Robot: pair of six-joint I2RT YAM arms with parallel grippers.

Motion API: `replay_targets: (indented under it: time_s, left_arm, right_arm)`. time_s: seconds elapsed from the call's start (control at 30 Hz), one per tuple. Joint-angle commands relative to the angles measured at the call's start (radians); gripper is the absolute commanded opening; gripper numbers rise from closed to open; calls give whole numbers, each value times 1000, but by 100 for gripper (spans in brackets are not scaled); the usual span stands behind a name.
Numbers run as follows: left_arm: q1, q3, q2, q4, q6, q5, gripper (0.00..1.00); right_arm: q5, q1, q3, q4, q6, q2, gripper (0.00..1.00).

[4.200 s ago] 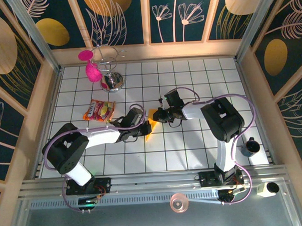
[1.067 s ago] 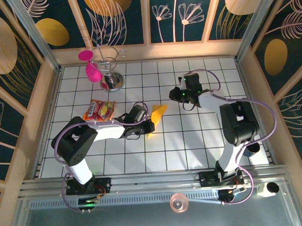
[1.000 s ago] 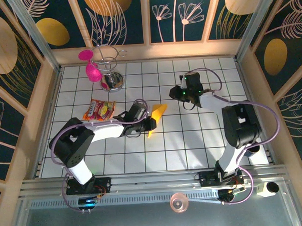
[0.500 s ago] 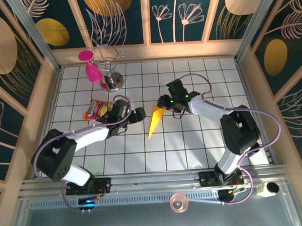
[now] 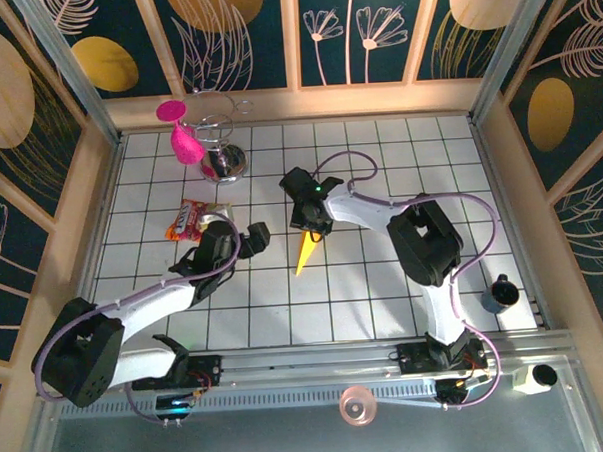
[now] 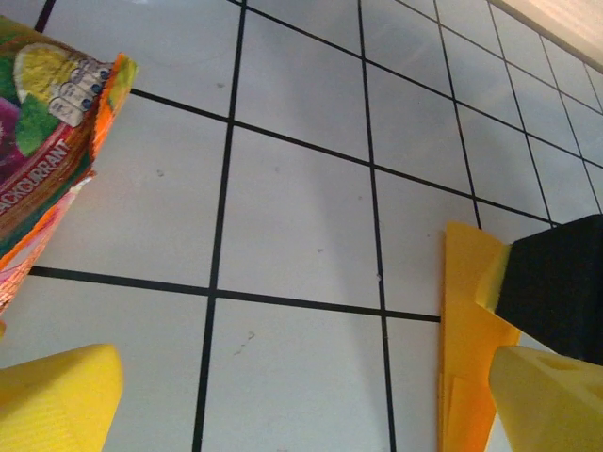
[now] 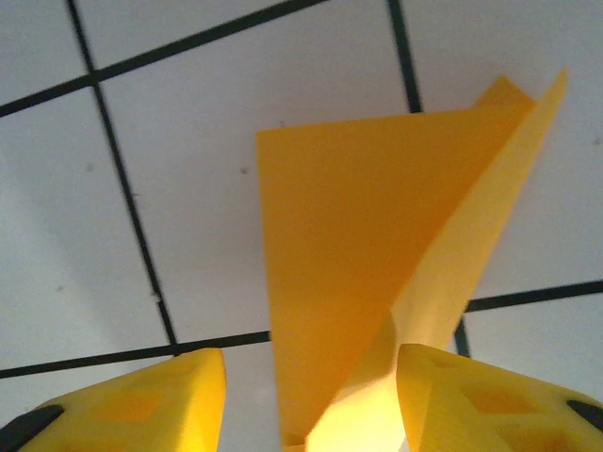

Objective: Fold a paper plane with a square sheet of paper (pick it up from the middle)

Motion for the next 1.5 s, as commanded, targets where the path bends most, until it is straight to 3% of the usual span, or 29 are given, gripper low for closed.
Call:
replay_targets:
  time_s: [0.0, 0.2, 0.8, 1.0, 1.13, 1.27, 1.47]
  left_arm:
    - [5, -21, -12, 60, -18, -16, 99]
    - [7, -14, 12, 51, -16, 6, 99]
    - [7, 12, 56, 37, -24, 21, 99]
    - [8, 21, 75, 39, -32, 26, 99]
    - [7, 26, 83, 37, -40, 29, 99]
    - [9, 28, 79, 28, -53, 27, 99]
    - [39, 26, 52, 8, -64, 39, 99]
  right_arm:
    - [84, 14, 39, -112, 75, 14, 49]
    - [86, 17, 33, -132, 130, 8, 41]
    - [119, 22, -39, -132, 251, -51, 32]
    - [143, 18, -48, -143, 260, -71, 23]
    - [141, 17, -60, -135, 261, -78, 11]
    - [146, 15, -61, -121, 235, -93, 0]
    - [104, -2, -42, 6, 32, -144, 0]
